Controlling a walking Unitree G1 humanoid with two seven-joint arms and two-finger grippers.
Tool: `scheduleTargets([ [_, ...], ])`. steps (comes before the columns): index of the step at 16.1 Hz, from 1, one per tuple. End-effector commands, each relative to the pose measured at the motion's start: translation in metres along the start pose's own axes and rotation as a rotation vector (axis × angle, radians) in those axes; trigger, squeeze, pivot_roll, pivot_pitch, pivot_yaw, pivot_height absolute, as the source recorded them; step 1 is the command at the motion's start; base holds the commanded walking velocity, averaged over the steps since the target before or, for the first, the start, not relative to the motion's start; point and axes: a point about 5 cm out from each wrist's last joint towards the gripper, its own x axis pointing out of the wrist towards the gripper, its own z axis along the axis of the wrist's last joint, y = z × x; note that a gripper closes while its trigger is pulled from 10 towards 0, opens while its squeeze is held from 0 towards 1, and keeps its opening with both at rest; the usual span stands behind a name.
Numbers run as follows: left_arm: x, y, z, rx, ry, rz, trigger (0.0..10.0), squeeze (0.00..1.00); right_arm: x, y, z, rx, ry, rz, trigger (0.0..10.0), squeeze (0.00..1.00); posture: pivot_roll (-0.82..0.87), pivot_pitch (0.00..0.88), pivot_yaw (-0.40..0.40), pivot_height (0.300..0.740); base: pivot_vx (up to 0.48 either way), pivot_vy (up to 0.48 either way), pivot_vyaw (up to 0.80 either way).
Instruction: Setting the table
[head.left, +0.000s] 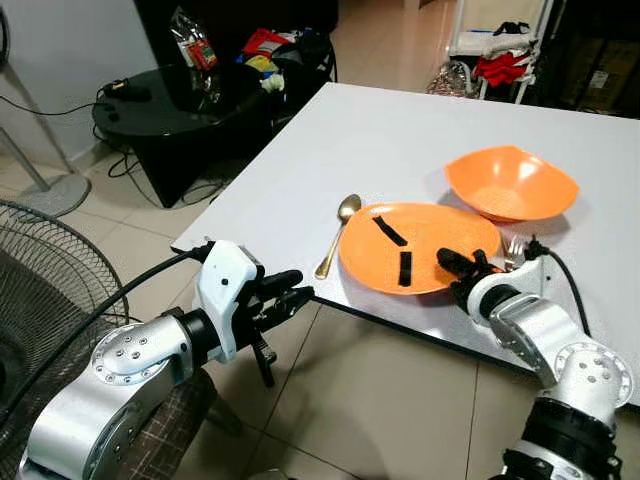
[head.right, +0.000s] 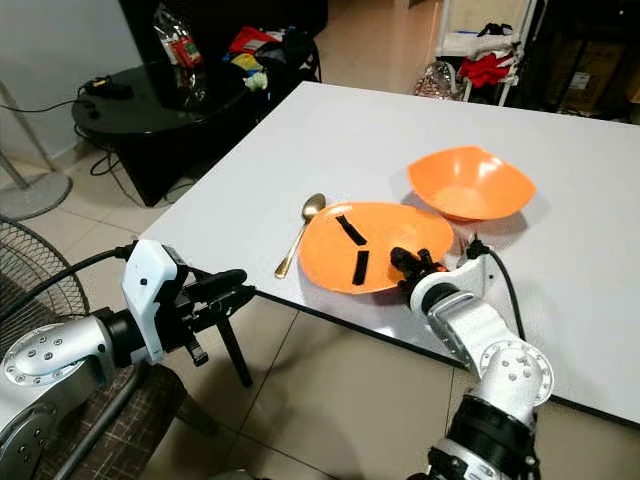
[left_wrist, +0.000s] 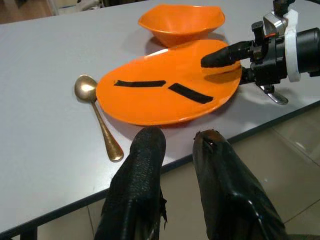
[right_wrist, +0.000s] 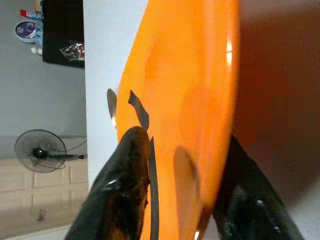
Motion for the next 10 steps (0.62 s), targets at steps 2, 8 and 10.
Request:
scheduleTargets([
  [2,-0.001,0.0,-0.001,-0.004,0.008,0.013,10.0,0.0,-0.003,0.002,-0.007,-0.072,0.057,-0.012,10.0,1.0,-0.06,0.0,0.079,0.74,0.0,0.0,0.0],
  [8,0.003,0.001,-0.008,-0.035,0.026,0.008,10.0,0.0,-0.027,-0.005,0.003,-0.181,0.03,-0.085,10.0,1.0,-0.09,0.0,0.09,0.74,0.0,0.0,0.0],
  [10,0.004,0.0,-0.01,-0.036,0.031,0.002,10.0,0.0,-0.03,-0.005,0.004,-0.199,0.033,-0.09,10.0,1.0,-0.1,0.0,0.087,0.74,0.0,0.0,0.0],
])
